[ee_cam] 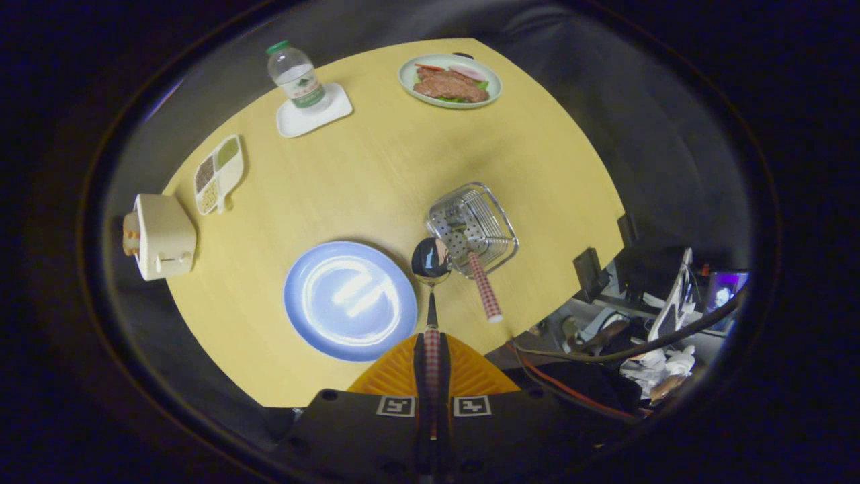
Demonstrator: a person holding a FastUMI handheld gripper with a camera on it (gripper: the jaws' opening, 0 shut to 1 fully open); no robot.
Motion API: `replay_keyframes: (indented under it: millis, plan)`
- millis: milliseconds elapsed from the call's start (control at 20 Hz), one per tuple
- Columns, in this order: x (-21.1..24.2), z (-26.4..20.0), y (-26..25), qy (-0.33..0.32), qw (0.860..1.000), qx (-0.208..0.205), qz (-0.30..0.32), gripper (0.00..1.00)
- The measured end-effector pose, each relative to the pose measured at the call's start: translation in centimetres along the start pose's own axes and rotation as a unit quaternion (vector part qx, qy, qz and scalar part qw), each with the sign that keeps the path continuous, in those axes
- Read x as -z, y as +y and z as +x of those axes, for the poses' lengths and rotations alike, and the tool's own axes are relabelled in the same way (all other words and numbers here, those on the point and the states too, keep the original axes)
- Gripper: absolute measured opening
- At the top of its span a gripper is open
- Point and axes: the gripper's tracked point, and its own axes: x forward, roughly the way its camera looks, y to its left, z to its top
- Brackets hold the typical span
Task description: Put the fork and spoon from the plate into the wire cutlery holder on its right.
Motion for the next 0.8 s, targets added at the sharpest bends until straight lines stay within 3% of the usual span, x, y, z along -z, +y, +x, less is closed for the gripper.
replay_keyframes:
  millis: [250,550,800]
  plan:
    - [-2.0,0.2,0.9,0.027,0.998,-0.040,0.035,0.06]
    - [-2.0,-1.3,0.4,0.040,0.997,-0.043,0.047,0.06]
    - [-3.1,-1.7,-3.6,0.033,0.998,0.003,0.053,0.06]
